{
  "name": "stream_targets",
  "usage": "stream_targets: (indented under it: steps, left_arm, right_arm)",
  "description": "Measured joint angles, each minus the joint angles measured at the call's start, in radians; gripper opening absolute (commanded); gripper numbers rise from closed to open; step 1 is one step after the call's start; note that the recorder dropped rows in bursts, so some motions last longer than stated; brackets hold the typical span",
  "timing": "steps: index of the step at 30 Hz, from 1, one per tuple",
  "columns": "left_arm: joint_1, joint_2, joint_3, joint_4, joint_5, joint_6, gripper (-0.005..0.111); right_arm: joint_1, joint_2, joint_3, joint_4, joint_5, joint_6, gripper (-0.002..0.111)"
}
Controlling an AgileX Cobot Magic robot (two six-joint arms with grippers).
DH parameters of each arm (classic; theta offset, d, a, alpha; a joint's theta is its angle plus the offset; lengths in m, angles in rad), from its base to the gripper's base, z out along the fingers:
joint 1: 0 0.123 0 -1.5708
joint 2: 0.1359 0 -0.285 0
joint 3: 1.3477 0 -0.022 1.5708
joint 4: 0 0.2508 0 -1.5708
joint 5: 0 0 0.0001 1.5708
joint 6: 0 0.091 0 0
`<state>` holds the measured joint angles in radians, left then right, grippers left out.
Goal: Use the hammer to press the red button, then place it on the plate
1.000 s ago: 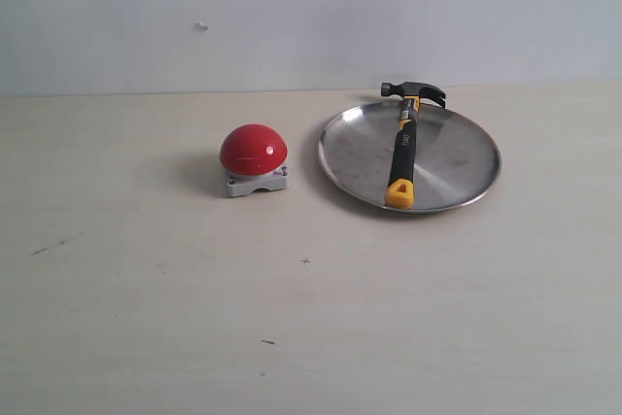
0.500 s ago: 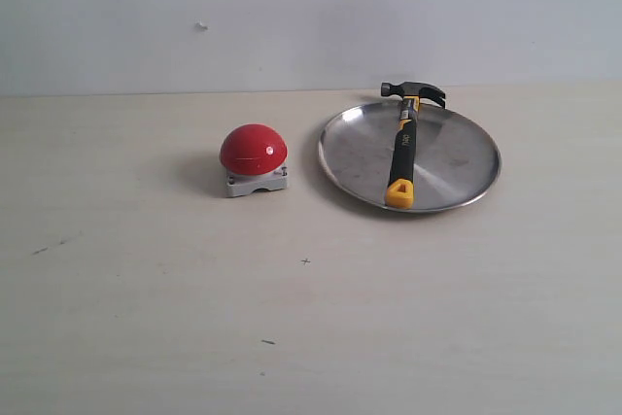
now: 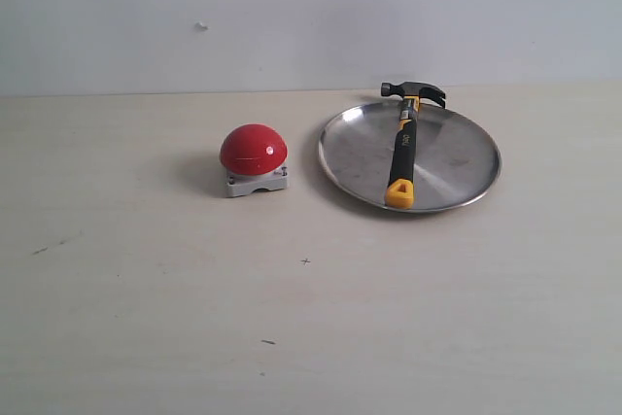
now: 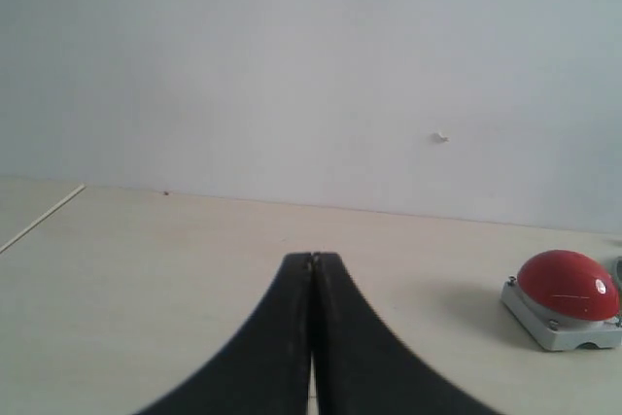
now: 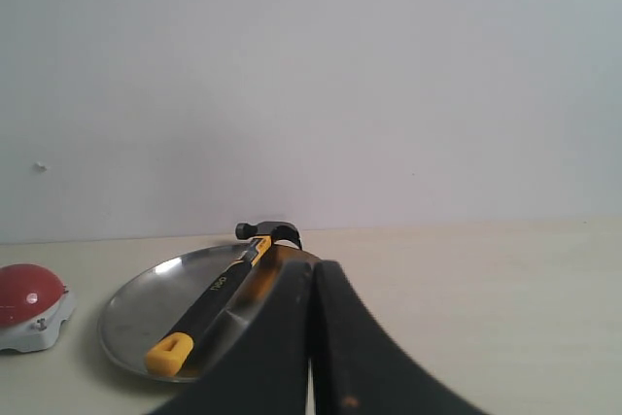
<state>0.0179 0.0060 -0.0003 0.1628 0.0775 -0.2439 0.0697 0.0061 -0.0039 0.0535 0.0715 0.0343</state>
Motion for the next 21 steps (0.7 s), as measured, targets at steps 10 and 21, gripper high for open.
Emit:
stream_targets:
  steps: [10, 21]
  left_arm:
    - [0.0, 0.0, 0.0, 0.0, 0.012, 0.0, 0.0]
    - [0.0, 0.0, 0.0, 0.0, 0.018, 0.0, 0.0]
  right_arm:
    - [0.0, 0.0, 0.0, 0.0, 0.0, 0.0, 0.0]
    - [0.0, 0.0, 0.0, 0.0, 0.0, 0.0, 0.0]
